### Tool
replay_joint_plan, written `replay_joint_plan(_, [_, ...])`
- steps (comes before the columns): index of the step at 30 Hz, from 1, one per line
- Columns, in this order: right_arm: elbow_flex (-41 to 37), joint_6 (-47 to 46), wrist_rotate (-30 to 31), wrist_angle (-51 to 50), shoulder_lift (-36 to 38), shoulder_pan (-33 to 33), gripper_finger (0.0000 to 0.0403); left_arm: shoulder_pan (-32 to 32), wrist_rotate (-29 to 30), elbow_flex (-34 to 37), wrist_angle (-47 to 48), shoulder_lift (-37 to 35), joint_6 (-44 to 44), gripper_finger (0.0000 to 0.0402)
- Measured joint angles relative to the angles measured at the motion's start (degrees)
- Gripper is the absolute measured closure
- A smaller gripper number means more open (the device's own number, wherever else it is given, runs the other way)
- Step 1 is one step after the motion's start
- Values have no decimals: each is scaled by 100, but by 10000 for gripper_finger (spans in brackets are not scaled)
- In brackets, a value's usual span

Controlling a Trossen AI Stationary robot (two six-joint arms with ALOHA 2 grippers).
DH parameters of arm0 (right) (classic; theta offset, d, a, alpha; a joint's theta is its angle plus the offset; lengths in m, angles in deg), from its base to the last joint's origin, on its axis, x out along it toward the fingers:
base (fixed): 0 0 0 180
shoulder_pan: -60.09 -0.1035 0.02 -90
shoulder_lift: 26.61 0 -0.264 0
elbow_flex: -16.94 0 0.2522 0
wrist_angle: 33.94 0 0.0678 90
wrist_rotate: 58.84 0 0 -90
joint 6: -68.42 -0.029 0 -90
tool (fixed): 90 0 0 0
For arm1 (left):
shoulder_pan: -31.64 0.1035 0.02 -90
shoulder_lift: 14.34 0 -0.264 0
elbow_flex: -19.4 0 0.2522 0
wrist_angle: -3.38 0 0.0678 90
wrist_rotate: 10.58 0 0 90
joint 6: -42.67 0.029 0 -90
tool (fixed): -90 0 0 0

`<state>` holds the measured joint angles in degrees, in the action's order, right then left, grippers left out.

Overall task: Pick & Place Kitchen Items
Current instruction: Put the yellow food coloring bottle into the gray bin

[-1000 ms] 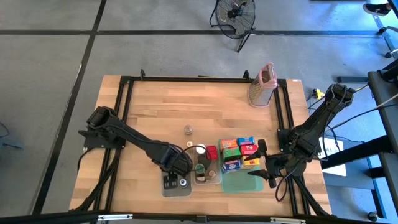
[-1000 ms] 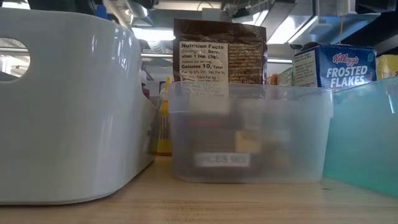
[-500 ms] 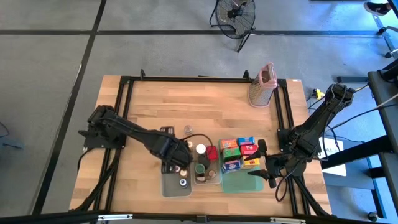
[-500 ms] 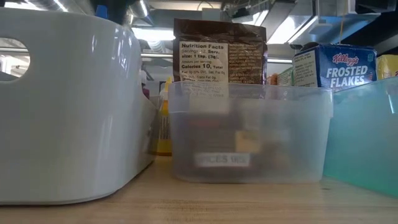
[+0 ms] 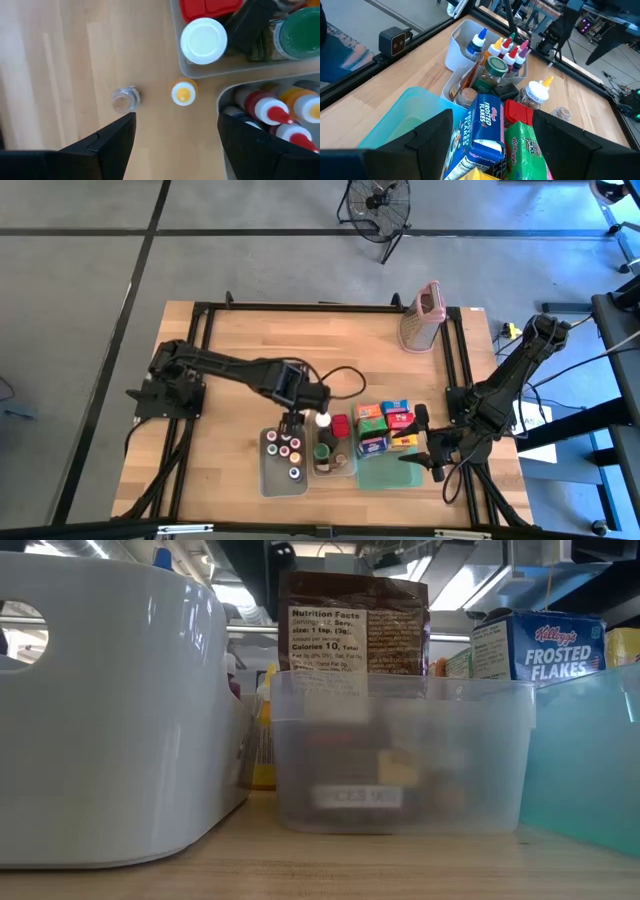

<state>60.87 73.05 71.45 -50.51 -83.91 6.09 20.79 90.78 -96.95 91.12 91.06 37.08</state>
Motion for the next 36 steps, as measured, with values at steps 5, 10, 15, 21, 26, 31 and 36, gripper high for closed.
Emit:
replay_joint_plan(5, [0,-32,-153,-87,0,-1,128,236,-104,0,-97,54,141,125])
replay_joint_plan(10, [2,-166,-151,-214,0,0,128,314,-406,4,-237,219,460,125])
replay_joint_plan(15, [2,-232,-189,-326,0,-1,128,338,-637,4,-230,500,715,125])
replay_joint_plan(21, [2,-283,-197,-337,0,-1,128,395,-704,4,-245,763,918,125])
replay_joint_plan(26, [2,-294,-201,-341,0,-1,128,513,-1002,4,-238,926,941,125])
replay_joint_plan(31, [2,-335,-214,-345,-1,-1,128,551,-983,4,-232,929,984,125])
replay_joint_plan(36, [2,-336,-338,-378,-1,0,128,549,-983,4,-229,929,986,125])
